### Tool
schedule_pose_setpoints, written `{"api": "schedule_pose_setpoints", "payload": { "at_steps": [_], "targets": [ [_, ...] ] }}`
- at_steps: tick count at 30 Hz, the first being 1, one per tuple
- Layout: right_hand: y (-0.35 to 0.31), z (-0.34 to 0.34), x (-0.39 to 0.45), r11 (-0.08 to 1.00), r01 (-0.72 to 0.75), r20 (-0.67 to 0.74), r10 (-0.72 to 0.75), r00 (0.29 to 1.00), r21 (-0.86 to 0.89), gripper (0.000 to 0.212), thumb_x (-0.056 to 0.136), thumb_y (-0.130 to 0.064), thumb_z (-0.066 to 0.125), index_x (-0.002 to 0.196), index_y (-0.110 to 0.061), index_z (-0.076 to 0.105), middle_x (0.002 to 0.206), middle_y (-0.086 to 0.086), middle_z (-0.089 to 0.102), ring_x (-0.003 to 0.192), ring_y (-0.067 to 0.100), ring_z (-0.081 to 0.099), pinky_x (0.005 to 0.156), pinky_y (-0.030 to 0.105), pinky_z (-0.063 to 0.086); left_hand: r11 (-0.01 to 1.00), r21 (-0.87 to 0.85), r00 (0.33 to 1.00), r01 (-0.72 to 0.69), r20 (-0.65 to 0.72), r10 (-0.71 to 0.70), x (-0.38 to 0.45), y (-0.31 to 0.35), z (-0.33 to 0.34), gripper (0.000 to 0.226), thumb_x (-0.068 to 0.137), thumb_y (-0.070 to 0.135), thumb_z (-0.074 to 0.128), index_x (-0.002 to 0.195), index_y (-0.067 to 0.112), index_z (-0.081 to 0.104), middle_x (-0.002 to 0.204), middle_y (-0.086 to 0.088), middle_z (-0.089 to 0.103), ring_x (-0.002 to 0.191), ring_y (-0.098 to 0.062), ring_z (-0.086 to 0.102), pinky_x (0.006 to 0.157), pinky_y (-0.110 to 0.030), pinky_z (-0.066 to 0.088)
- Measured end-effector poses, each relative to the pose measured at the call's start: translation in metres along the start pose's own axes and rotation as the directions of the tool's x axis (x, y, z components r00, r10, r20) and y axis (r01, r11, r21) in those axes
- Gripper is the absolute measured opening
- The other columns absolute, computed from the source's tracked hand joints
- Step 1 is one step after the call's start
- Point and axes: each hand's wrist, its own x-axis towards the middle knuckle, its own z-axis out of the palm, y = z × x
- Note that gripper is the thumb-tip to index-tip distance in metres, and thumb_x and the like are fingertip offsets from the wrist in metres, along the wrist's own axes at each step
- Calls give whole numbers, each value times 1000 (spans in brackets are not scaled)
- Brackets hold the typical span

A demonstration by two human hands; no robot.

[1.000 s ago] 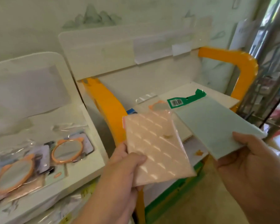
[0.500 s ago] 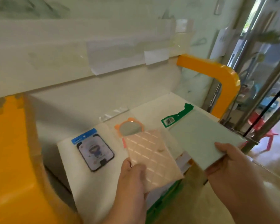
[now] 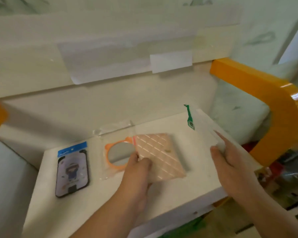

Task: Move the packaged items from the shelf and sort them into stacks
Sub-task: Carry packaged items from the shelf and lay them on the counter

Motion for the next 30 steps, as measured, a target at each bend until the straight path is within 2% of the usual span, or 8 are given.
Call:
{"api": "schedule_pose_setpoints", "payload": {
  "at_steps": [3, 8, 11, 13, 17, 22, 26, 30],
  "targets": [
    [45, -12, 51, 931, 231, 162, -191, 968, -282, 48, 104, -19, 40, 150, -29, 36, 147, -13, 45, 133, 8, 43, 110, 23, 29, 994, 106, 999, -15, -48, 20, 37, -4, 34, 30, 77, 17, 51, 102, 27, 65, 107, -12, 72, 86, -24, 65, 76, -37, 48],
    [97, -10, 116, 665, 477, 353, -325, 877, -575, 64, 89, 2, 60, 148, -14, 42, 157, 2, 37, 141, 22, 41, 114, 35, 31, 973, 229, 973, -8, -224, 61, 80, -15, 66, 21, 85, 12, 49, 103, 16, 61, 94, -6, 65, 81, -20, 58, 67, -29, 43],
    [111, -8, 134, 593, 546, 476, -290, 830, -592, 64, 100, -9, 48, 156, -21, 21, 165, -3, 16, 151, 17, 17, 115, 26, -1, 941, 339, 940, -19, -315, 133, 91, -17, 71, 21, 85, 13, 52, 104, 11, 61, 84, -2, 61, 72, -16, 53, 58, -28, 36],
    [113, -10, 141, 606, 554, 531, -242, 812, -571, 61, 104, -21, 40, 158, -24, 12, 166, -6, 5, 153, 15, 6, 111, 23, -10, 919, 394, 934, -20, -320, 158, 96, -17, 73, 23, 83, 11, 52, 103, 9, 63, 81, -1, 61, 69, -16, 53, 58, -28, 36],
    [117, -14, 159, 644, 560, 595, -196, 780, -522, 63, 103, -33, 41, 158, -27, 11, 166, -8, 3, 152, 12, 2, 114, 22, -8, 888, 459, 932, 0, -321, 166, 98, -16, 77, 21, 78, 10, 51, 95, 7, 63, 76, -3, 59, 70, -22, 52, 60, -28, 37],
    [117, -21, 162, 638, 554, 650, -108, 752, -535, 74, 97, -44, 45, 158, -29, 7, 165, -8, 8, 150, 14, 7, 123, 36, 13, 881, 473, 936, 17, -319, 153, 96, -12, 82, 28, 83, 6, 48, 109, 8, 60, 88, -6, 62, 73, -19, 52, 64, -28, 38],
    [116, -23, 161, 632, 542, 650, -78, 756, -555, 74, 96, -49, 42, 158, -32, 5, 164, -10, 5, 150, 15, 4, 123, 40, 13, 864, 503, 944, 19, -294, 151, 89, -8, 85, 26, 84, 7, 47, 107, 9, 58, 90, -4, 60, 72, -17, 51, 62, -29, 37],
    [115, -24, 161, 650, 538, 663, -69, 746, -537, 75, 97, -47, 43, 158, -31, 3, 165, -9, 4, 150, 14, 3, 123, 39, 12, 785, 618, 933, -49, -253, 258, 79, -3, 85, 13, 83, 6, 47, 90, 17, 51, 90, -12, 61, 85, -35, 59, 61, -30, 40]
  ]
}}
